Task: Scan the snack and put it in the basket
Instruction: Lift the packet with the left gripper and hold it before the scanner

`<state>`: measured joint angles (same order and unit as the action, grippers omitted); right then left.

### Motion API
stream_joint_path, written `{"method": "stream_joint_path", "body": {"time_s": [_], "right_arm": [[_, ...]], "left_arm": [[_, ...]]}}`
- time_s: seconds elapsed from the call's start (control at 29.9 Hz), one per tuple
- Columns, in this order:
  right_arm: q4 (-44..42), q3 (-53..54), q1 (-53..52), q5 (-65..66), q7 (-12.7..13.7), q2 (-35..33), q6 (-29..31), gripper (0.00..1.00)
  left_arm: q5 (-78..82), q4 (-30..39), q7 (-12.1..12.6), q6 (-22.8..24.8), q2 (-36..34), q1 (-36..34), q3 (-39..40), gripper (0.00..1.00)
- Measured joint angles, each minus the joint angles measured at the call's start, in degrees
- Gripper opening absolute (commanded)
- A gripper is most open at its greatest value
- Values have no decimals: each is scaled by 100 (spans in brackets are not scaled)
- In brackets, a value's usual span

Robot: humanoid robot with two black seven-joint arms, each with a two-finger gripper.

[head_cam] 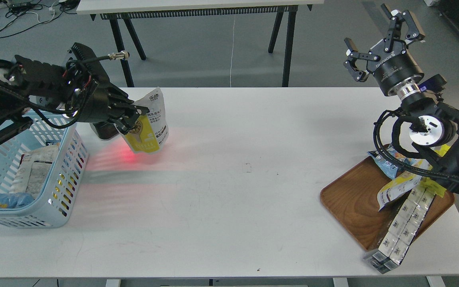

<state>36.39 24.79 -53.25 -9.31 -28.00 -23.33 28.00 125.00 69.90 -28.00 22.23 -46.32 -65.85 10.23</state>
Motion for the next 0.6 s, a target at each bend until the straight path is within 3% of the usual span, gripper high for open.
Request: {"method": "stream_joint_path", "body": {"time_s": [0.6], "right_arm": [[-9, 0, 24, 0, 0, -22, 0, 99]], "left_arm": [[0, 488, 0, 9, -251, -96, 92, 0]]}}
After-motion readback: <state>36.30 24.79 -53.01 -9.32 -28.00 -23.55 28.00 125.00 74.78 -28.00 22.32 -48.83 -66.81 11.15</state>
